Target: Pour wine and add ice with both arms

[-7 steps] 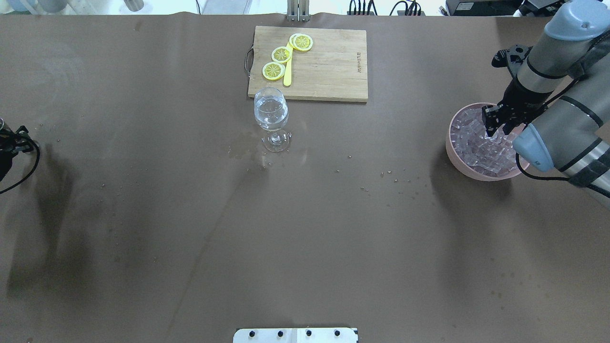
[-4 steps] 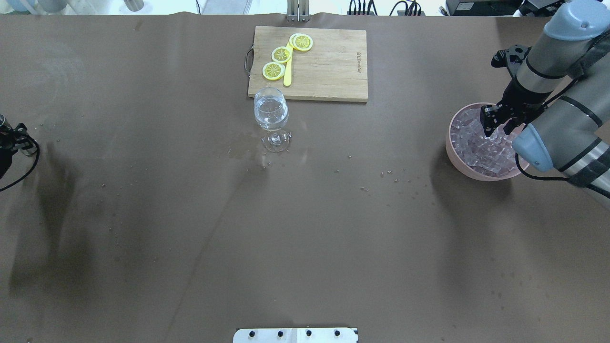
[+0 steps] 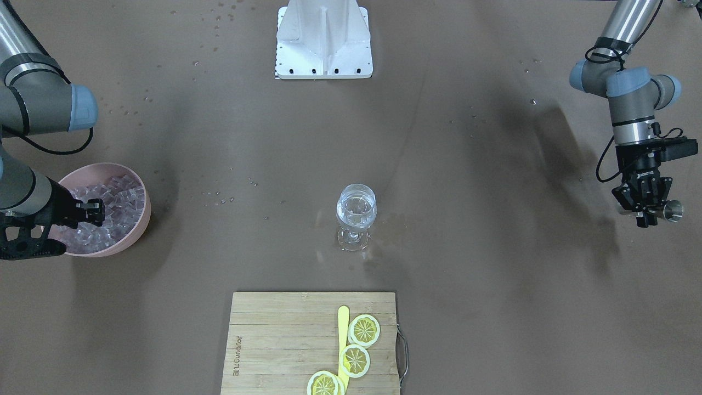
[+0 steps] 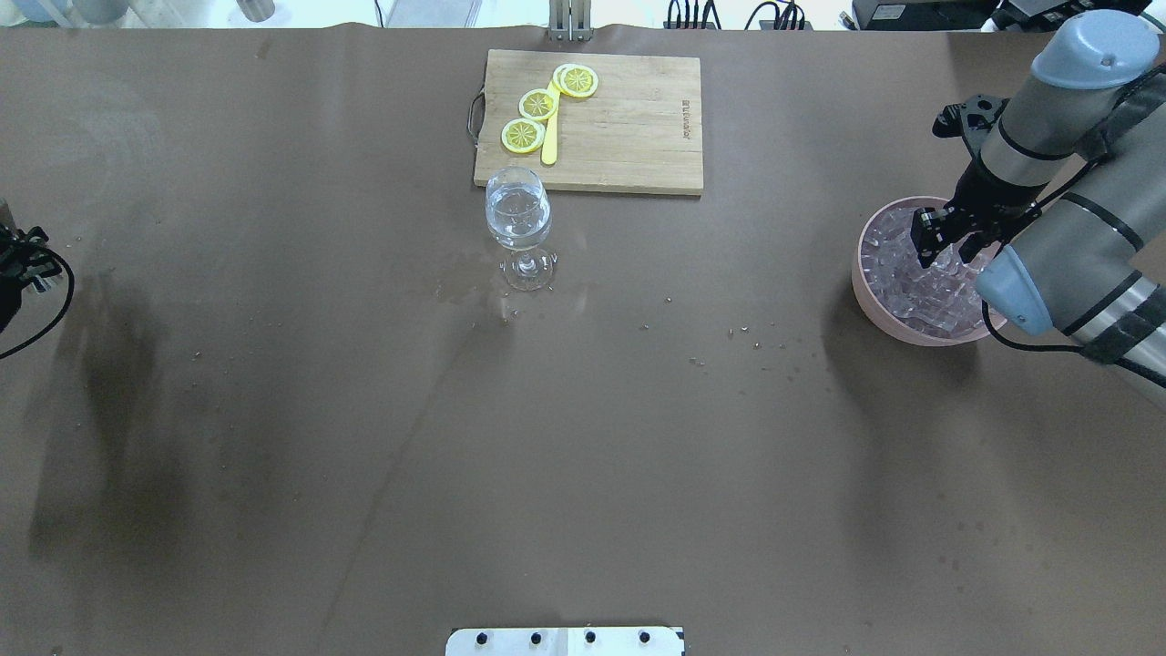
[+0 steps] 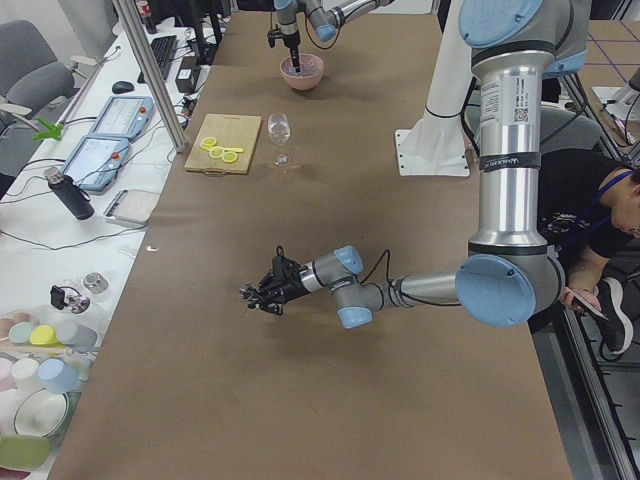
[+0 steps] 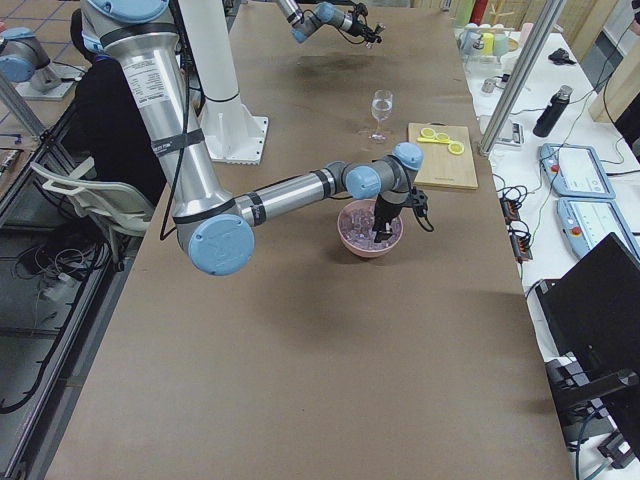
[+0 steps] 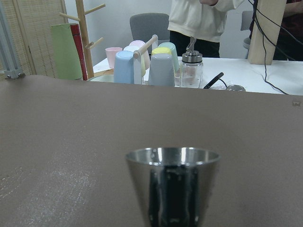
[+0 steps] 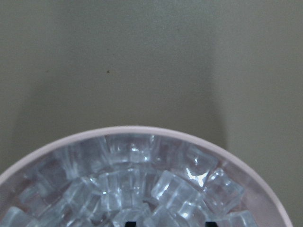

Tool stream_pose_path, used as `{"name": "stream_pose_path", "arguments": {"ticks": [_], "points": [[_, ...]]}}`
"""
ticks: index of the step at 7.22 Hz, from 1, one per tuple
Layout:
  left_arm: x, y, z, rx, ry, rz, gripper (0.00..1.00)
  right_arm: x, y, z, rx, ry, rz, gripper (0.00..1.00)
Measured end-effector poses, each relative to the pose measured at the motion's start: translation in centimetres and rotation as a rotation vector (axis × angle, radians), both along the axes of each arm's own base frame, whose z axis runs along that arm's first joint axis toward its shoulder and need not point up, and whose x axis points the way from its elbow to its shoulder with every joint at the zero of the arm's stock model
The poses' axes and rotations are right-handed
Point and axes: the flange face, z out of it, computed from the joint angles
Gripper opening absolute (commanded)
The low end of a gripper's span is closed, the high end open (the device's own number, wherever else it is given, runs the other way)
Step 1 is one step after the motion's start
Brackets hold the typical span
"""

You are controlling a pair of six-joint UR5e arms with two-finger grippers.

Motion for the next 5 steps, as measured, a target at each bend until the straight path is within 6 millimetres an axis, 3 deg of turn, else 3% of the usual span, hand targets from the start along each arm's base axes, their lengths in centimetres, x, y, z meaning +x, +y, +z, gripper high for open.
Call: {"name": "stream_pose_path", "arguments": {"ticks": [1,3,5], "points": [[-0.3,-0.3,-0.5,0.007,0.005,-0.008,0.22,-0.1,0.0,0.2,0.0,0.0,0.0,0.16],[-0.9,-0.8,-2.5,0.038,0.011,-0.015,0.21,-0.1,0.0,-0.2,0.007,-0.005,-0.001,0.14],[-1.3,-1.5,-6.1,0.094,-0.014,-0.004,0.19,0.1,0.1,-1.4,0.018,-0.026,-0.002,0.13]]}}
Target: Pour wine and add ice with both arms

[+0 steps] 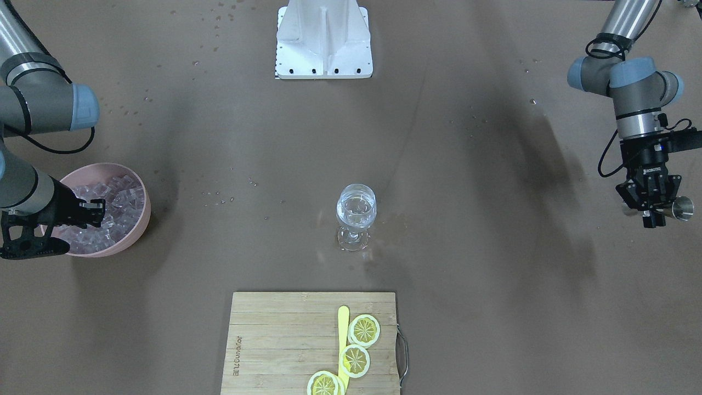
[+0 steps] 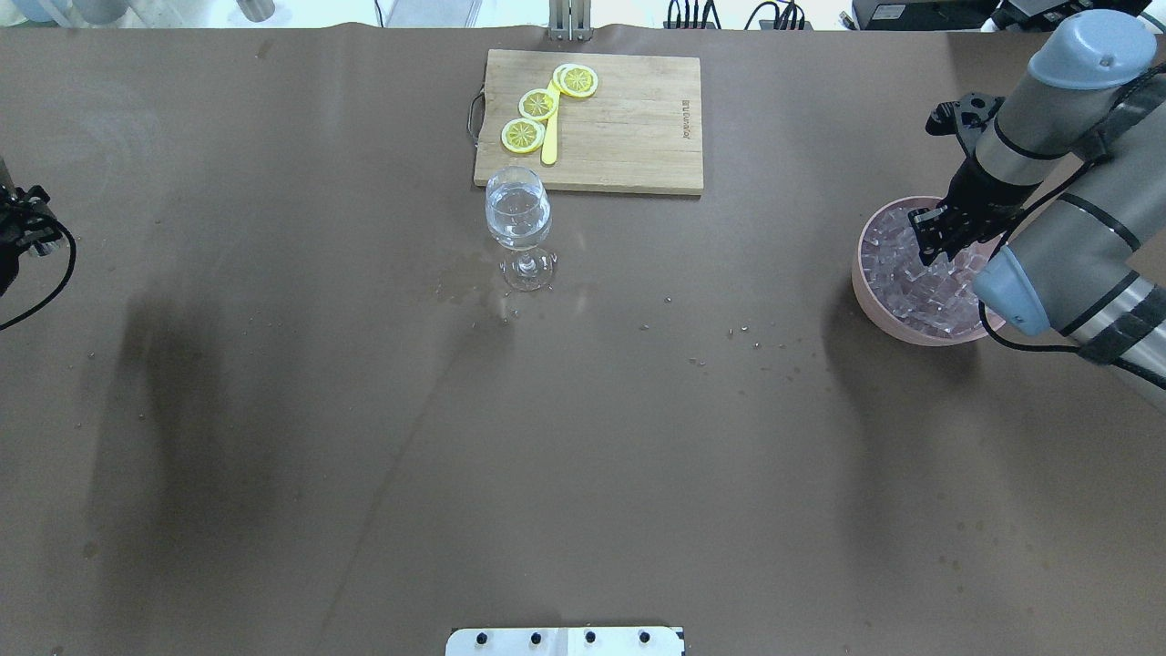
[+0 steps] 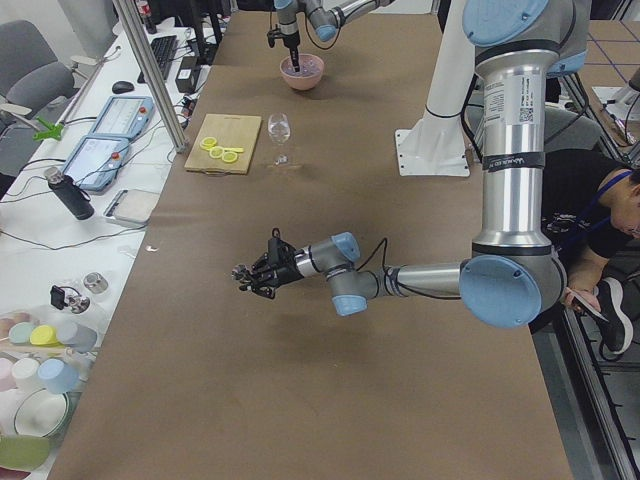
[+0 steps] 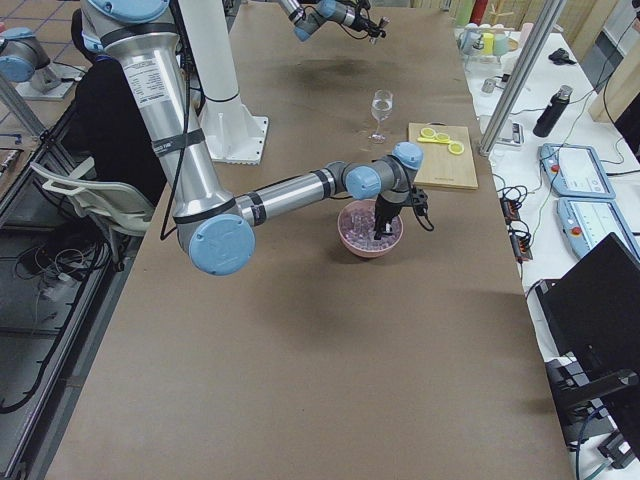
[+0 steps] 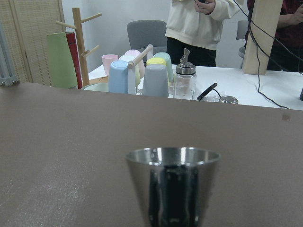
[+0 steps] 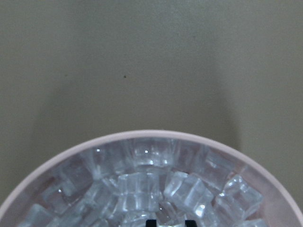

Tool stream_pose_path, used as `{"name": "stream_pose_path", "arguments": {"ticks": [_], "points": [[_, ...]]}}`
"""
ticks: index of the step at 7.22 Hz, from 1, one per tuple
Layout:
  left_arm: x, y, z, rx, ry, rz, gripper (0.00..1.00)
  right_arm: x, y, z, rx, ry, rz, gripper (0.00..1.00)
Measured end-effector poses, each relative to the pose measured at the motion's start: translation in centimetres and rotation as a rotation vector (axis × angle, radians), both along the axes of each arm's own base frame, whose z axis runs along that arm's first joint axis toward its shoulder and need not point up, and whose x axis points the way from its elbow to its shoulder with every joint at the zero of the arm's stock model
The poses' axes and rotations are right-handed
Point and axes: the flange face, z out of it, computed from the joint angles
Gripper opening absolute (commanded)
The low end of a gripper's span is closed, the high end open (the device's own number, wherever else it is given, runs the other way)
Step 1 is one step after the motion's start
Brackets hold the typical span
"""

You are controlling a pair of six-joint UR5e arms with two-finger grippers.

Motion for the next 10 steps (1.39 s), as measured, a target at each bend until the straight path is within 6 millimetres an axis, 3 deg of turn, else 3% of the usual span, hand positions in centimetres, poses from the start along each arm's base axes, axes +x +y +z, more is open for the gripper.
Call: {"name": "stream_pose_path", "arguments": {"ticks": [2,5,8,10], "points": [[-0.3,-0.5,-3.8,0.033,-0.057,0.016,0.19,1.2,-0.3,-1.4,0.006,-0.027,0.013,0.07],[1.1,-2.4,-12.1,0.087,-0.175,0.046,0.18,4.4,-0.9,-4.6,-0.014,-0.048,0.047,0.0],[6.3,-5.7,-21.0,0.141,-0.271,0.041,0.18,6.6,-1.6,-8.3,-0.017,-0.073,0.074,0.0],[11.4,-6.3,-27.3,0.176,-0.325,0.026,0.17,7.3,-2.7,-12.4,-0.027,-0.072,0.09,0.0]]}}
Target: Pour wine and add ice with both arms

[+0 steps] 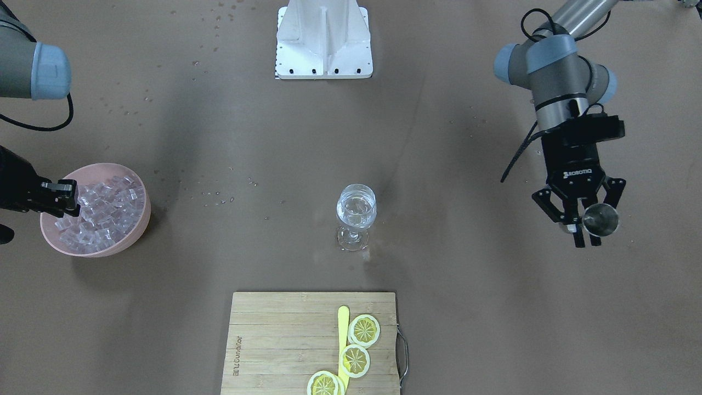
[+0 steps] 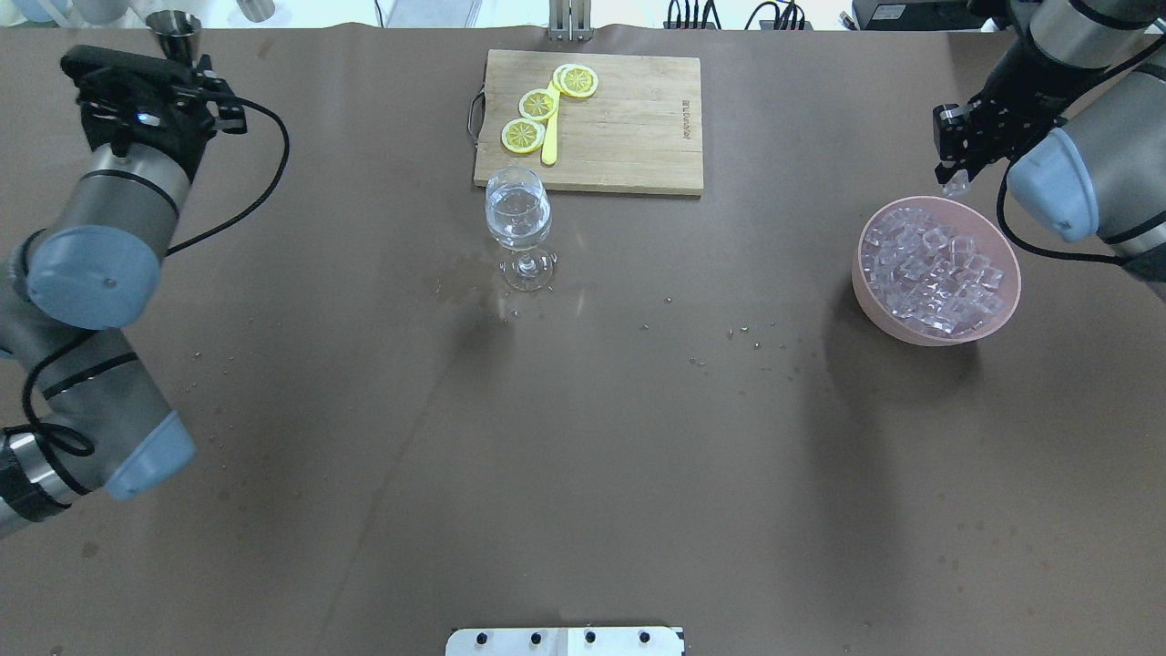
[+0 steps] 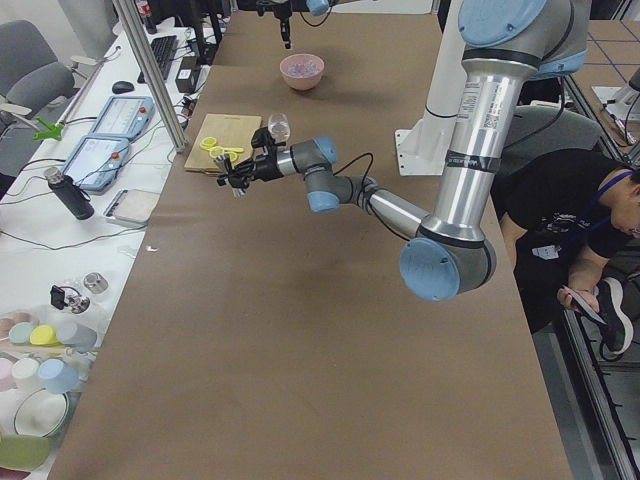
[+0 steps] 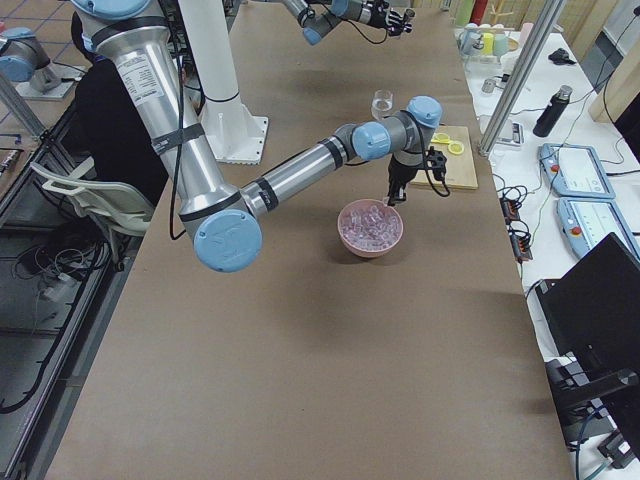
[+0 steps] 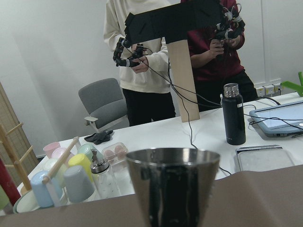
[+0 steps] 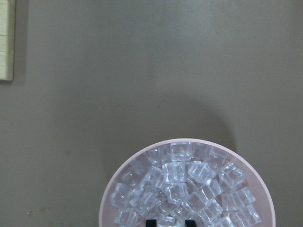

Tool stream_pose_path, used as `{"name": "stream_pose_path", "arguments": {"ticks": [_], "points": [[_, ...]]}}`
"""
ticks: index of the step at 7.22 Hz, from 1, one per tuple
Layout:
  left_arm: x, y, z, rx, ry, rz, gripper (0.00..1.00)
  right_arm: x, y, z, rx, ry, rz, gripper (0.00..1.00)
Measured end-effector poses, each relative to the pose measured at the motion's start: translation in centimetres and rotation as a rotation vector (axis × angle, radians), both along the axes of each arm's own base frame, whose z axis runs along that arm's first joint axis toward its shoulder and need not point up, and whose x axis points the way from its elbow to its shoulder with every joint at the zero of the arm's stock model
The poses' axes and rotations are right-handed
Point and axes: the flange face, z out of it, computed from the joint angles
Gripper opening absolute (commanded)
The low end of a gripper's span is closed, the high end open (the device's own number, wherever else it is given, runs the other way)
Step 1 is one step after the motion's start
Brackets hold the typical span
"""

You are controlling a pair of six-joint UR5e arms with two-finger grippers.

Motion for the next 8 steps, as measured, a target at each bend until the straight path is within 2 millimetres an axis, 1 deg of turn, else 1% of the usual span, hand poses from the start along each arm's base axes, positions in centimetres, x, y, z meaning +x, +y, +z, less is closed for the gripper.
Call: {"name": "stream_pose_path", "arguments": {"ticks": [1,2,3,4,6,7,8], "points": [[3.1,0.7,-2.9,0.012,-0.021,-0.003,0.16,0.0,-0.3,-2.0,0.017,-0.008,0.002,0.0],[5.6,1.5,-5.0,0.014,-0.044,0.001,0.16,-0.1,-0.4,-3.5,0.036,-0.017,0.001,0.0],[6.9,1.9,-6.1,0.003,-0.072,0.006,0.16,-0.6,-0.4,-4.5,0.049,-0.022,-0.003,0.0],[8.1,2.6,-6.9,-0.011,-0.112,0.008,0.15,-1.3,-0.4,-5.2,0.056,-0.023,-0.008,0.0],[11.0,6.1,-10.1,-0.006,-0.178,0.016,0.15,-1.9,-0.2,-5.7,0.062,-0.021,-0.013,0.0],[12.2,7.5,-11.1,0.0,-0.198,0.024,0.14,-1.9,-0.3,-5.7,0.065,-0.017,-0.011,0.0],[13.0,8.4,-11.5,0.007,-0.215,0.028,0.14,-1.9,-0.3,-5.6,0.068,-0.009,-0.008,0.0]]}}
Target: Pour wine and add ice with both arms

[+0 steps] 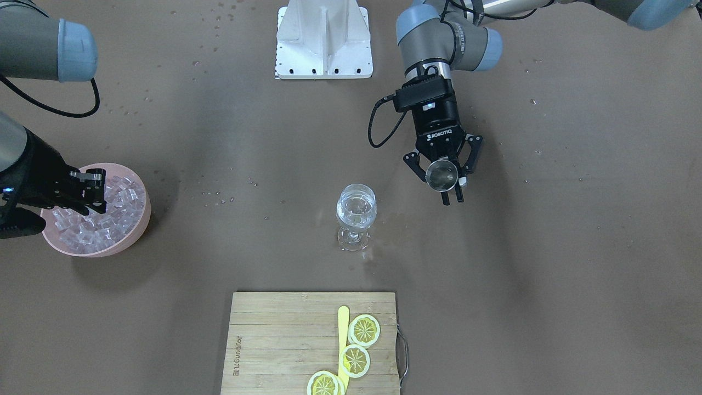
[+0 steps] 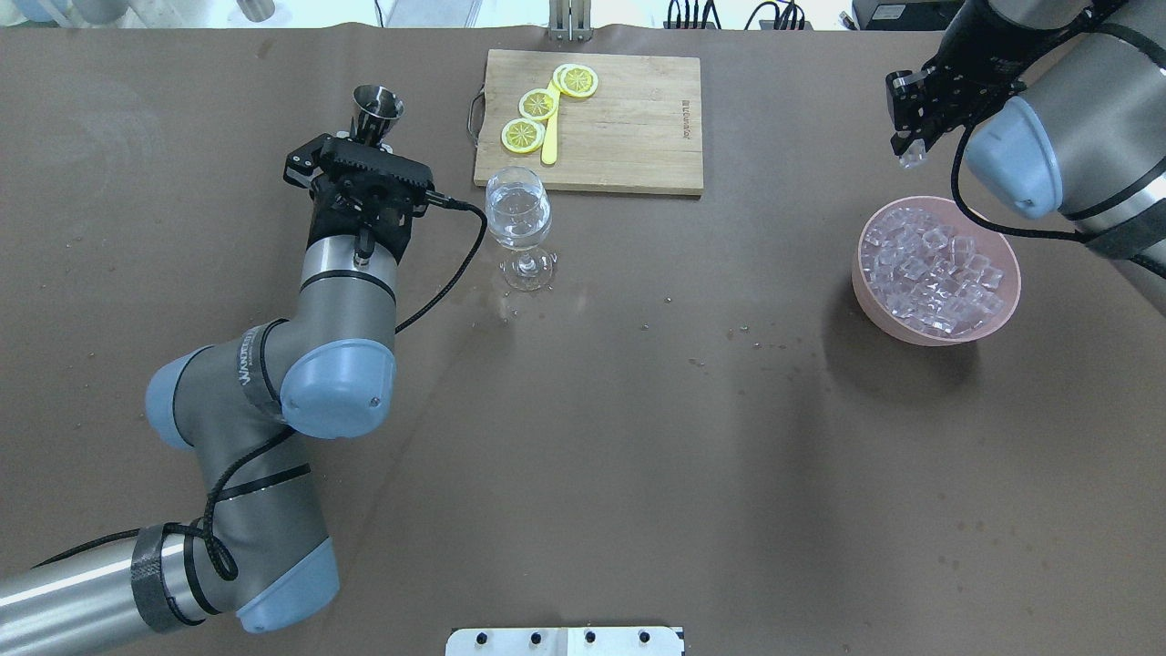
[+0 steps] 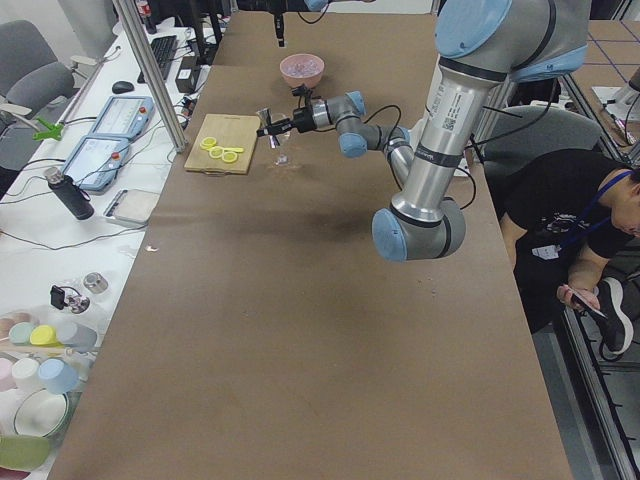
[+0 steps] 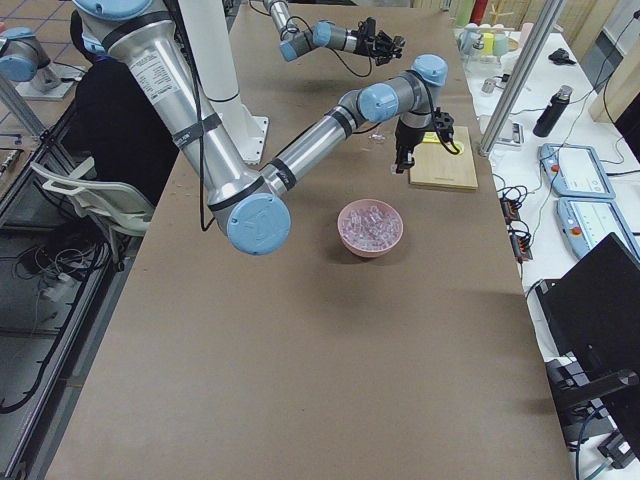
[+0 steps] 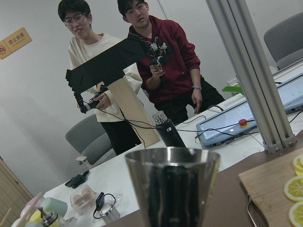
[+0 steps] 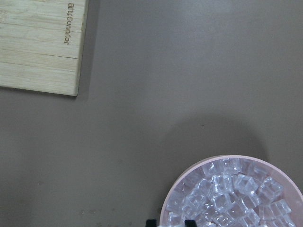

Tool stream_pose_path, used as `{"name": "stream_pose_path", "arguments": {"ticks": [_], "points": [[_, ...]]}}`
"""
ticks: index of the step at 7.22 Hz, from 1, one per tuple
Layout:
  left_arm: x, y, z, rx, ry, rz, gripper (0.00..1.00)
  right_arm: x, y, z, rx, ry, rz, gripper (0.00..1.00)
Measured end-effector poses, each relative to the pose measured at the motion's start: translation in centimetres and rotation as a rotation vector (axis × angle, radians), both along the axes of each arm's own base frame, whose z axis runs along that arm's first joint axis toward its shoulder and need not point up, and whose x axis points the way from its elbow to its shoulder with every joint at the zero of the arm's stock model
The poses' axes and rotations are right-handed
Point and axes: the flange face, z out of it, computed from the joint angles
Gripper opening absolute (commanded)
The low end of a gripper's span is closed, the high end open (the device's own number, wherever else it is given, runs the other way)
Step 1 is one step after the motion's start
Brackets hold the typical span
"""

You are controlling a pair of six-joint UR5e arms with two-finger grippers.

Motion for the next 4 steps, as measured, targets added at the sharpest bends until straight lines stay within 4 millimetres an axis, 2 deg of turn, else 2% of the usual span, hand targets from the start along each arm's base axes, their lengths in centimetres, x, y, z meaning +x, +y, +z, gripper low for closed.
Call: {"name": "stream_pose_path", "arguments": {"ticks": [4], "points": [[1.7,1.8,-0.5,0.019,-0.03,0.012,0.13,-0.4,-0.5,0.3,-0.004,0.02,0.007,0.0]]}}
